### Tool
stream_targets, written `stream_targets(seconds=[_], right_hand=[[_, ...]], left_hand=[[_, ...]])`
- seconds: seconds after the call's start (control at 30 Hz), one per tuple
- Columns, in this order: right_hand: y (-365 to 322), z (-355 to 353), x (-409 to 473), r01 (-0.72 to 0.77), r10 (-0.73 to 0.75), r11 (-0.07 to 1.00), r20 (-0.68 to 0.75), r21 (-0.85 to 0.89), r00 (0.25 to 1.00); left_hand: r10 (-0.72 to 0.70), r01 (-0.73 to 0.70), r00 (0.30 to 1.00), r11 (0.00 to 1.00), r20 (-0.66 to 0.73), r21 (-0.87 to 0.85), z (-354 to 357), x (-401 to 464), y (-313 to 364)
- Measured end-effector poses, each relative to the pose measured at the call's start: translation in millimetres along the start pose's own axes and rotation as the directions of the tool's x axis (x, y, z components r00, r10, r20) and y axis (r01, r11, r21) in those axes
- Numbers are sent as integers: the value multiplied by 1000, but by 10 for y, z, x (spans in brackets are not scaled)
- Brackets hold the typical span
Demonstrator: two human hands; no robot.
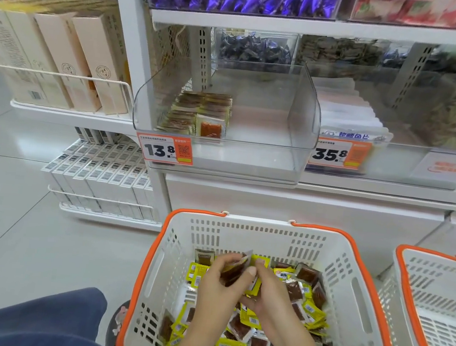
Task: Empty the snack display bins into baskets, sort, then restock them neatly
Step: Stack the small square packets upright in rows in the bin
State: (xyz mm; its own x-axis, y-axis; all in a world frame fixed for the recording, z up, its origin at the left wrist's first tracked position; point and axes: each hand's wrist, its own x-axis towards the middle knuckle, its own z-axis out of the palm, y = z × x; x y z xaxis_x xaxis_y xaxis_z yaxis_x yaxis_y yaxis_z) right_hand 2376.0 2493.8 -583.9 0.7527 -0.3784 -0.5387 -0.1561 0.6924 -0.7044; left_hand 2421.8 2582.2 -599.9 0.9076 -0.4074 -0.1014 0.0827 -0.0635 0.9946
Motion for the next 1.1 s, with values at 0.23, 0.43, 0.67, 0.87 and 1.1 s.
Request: stream_targets(seconds=[0.23,0.43,0.67,0.87,1.1], right_hand=[[-11,-40,1,11,-12,1000,49,28,999],[67,-82,49,-5,1,995,-46,-95,999],[83,-108,35,44,-46,993,-16,-108,999],[67,-59,-2,95,-89,972,37,-216,995],[68,-126,142,-10,10,1000,-109,-7,994]], left_hand=[[-191,213,976,939,105,-270,-20,14,157],[-186,169,981,959,-59,-229,-51,33,147],[-383,325,917,879,-113,-348,-243,191,178],[-468,464,883,851,46,-247,-202,152,70],[-477,507,862,784,175,-358,-287,187,48]])
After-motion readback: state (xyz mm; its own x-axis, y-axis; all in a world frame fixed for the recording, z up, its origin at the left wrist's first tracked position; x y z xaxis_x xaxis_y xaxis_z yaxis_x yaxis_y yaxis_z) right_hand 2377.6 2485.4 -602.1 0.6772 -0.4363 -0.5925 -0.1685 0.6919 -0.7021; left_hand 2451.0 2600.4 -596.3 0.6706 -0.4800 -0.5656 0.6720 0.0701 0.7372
